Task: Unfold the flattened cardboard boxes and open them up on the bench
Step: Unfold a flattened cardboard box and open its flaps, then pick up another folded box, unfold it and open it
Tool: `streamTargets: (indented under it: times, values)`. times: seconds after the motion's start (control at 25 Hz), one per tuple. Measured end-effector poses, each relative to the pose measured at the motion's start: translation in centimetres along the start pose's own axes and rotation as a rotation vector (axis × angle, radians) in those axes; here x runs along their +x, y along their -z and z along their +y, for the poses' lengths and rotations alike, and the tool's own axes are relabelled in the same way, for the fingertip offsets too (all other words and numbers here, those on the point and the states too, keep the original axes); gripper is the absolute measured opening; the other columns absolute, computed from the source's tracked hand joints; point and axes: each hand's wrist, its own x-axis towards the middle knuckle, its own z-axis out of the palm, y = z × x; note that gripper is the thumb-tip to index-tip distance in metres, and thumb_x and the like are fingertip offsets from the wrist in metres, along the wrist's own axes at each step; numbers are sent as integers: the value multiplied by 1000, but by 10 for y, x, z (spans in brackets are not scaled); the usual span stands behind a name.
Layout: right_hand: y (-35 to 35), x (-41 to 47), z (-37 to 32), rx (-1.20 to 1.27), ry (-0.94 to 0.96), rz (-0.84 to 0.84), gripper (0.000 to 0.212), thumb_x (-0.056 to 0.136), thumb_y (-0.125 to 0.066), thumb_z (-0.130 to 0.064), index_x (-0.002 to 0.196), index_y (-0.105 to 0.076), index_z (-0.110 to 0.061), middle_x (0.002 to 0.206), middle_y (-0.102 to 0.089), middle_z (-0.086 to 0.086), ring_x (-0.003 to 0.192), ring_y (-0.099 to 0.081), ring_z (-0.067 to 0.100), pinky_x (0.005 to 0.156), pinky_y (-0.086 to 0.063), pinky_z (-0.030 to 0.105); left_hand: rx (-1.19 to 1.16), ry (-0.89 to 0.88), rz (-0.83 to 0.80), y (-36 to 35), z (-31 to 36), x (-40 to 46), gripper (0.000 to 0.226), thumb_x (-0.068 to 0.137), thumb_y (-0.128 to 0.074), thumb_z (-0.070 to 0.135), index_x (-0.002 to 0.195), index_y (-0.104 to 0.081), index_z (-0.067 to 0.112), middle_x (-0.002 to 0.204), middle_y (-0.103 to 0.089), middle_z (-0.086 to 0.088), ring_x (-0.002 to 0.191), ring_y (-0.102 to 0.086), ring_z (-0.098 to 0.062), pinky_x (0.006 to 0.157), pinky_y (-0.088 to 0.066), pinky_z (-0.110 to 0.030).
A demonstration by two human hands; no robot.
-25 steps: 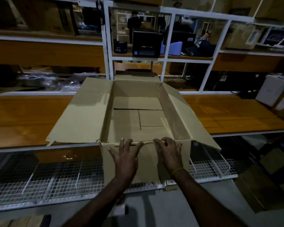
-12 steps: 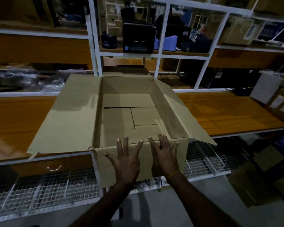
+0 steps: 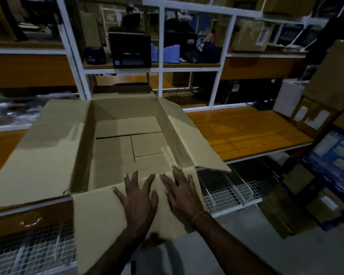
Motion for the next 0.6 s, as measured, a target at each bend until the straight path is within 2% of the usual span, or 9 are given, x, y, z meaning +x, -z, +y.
streamTargets:
  times: [0.12, 0.2, 0.36, 0.44, 0.6]
  values:
    - [28, -27, 53, -51, -17, 54, 60, 96, -45, -34, 152, -24, -37, 162, -19, 11, 150, -15, 29, 115, -15, 61, -76, -76, 1, -18, 52, -9, 53, 86, -62, 31, 137, -51, 35, 151, -38, -16, 143, -26, -40, 113, -13, -67]
    - [54, -47, 95, -70, -39, 105, 62, 96, -46, -33, 152, -20, -39, 161, -19, 12, 149, -18, 30, 114, -16, 61, -137, -119, -8, -31, 96, -15, 52, 87, -64, 27, 137, -52, 33, 150, -38, -17, 141, -29, -42, 112, -19, -66]
    - [107, -99, 187, -107, -164, 204, 65, 99, -47, -33, 152, -10, -43, 163, -11, 10, 151, -7, 26, 117, -10, 59, -266, -300, -34, -54, 201, -22, 58, 78, -72, 16, 133, -56, 25, 146, -41, -21, 135, -37, -46, 105, -34, -65]
    - [128, -130, 226, -103, -263, 235, 65, 99, -48, -32, 153, -13, -43, 164, -9, 8, 151, -7, 26, 117, -9, 59, -310, -394, -61, -66, 251, -29, 60, 75, -73, 15, 132, -57, 22, 145, -41, -24, 132, -41, -46, 103, -42, -60]
    - [170, -187, 288, -172, -444, 286, 60, 98, -49, -31, 152, -25, -36, 161, -18, 12, 149, -19, 32, 113, -21, 62, -361, -528, -147, -94, 343, -47, 64, 78, -71, 18, 138, -50, 27, 150, -36, -23, 137, -37, -45, 103, -44, -57]
